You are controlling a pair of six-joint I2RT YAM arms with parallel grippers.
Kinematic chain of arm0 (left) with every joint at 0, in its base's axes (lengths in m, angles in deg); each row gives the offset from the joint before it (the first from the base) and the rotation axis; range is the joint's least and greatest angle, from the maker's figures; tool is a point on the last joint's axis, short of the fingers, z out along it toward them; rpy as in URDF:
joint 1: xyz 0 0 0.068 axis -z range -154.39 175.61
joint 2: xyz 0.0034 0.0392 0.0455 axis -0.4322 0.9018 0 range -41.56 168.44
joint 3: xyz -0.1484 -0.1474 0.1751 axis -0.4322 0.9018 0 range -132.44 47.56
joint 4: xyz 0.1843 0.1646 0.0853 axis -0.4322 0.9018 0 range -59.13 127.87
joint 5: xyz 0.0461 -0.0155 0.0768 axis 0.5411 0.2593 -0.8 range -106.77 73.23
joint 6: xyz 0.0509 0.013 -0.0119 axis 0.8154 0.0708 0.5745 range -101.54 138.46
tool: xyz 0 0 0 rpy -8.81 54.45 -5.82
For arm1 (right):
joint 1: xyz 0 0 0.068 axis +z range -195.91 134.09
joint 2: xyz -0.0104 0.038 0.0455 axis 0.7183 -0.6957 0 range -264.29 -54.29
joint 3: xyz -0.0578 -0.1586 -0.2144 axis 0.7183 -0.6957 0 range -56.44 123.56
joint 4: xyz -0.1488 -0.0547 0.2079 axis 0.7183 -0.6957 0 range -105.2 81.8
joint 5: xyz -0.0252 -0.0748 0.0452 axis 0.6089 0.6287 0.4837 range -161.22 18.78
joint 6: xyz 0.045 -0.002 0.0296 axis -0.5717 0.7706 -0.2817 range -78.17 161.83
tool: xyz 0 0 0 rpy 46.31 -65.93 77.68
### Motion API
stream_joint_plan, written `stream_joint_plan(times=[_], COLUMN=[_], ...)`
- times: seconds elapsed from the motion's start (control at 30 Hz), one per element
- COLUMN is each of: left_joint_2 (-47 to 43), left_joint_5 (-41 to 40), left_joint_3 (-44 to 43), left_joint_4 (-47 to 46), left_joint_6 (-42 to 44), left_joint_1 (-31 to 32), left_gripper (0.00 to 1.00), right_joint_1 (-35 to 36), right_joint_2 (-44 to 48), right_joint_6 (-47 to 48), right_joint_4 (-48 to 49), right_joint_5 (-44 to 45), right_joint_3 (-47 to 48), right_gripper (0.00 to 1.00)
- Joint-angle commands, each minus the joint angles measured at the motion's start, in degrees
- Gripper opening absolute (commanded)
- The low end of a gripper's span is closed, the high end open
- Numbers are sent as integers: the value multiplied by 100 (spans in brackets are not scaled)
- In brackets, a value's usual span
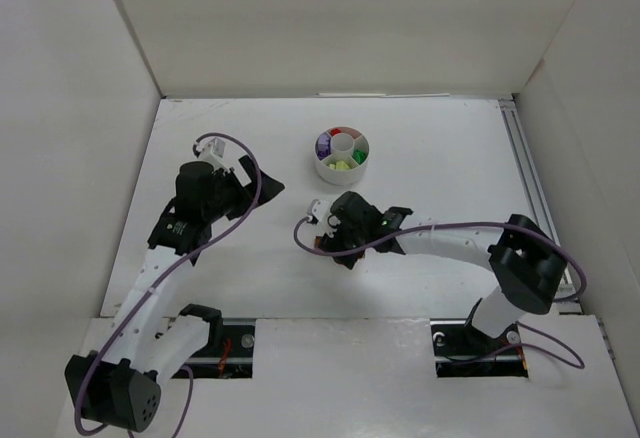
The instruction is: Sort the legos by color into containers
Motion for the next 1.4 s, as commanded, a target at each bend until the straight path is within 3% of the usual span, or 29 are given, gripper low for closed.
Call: stream_joint_plan(times=[0.0,0.47,0.53,0.7,0.77,1.13,1.37], left_joint_2=[-362,-574,-574,-626,-626,-522,-57], left_joint_5=[68,-107,-108,-160,-160,-213,-389], left_joint_3=[78,-106,-106,-158,-159,-273,-606], left_joint_4=[-71,421,422,422,422,422,307], left_joint_6=[-85,91,91,91,91,91,249], left_joint_1=[45,45,45,45,45,45,45], left_gripper=[100,100,100,100,100,100,100], right_joint_1=[236,359,359,359,359,359,-790], right_joint_2=[-93,-717,-770,-656,-516,151,372], right_joint_6=[-73,-389,-460,-723,-723,-671,-171], right_joint_4=[121,-81,-134,-196,-258,-258,-91], right_joint_5=[392,998,1165,1218,1218,1218,515], right_joint_3=[152,309,310,187,187,573,1442], right_gripper=[59,59,53,26,27,8,6])
